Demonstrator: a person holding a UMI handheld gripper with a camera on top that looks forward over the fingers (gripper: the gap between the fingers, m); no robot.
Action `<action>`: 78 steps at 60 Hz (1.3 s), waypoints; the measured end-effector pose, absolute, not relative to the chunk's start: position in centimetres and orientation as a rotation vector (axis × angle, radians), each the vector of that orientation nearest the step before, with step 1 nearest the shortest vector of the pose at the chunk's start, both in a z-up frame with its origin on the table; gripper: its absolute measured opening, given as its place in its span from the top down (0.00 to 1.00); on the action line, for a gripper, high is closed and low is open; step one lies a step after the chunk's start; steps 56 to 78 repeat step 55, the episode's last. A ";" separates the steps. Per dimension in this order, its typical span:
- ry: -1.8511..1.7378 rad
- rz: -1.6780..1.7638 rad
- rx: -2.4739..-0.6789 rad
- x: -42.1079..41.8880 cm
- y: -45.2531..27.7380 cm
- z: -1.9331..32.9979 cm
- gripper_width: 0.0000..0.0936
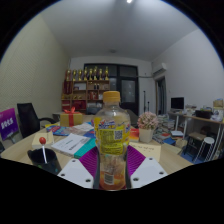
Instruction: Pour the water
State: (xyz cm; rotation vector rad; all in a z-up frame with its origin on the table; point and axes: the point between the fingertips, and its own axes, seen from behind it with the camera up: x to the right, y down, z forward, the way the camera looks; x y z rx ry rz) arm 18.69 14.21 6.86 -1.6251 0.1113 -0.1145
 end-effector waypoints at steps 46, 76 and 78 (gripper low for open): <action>0.090 -0.068 -1.737 20.0 -13.0 10.5 0.11; 0.086 -0.006 -1.721 19.1 -18.2 11.1 0.10; 0.086 -0.006 -1.721 19.1 -18.2 11.1 0.10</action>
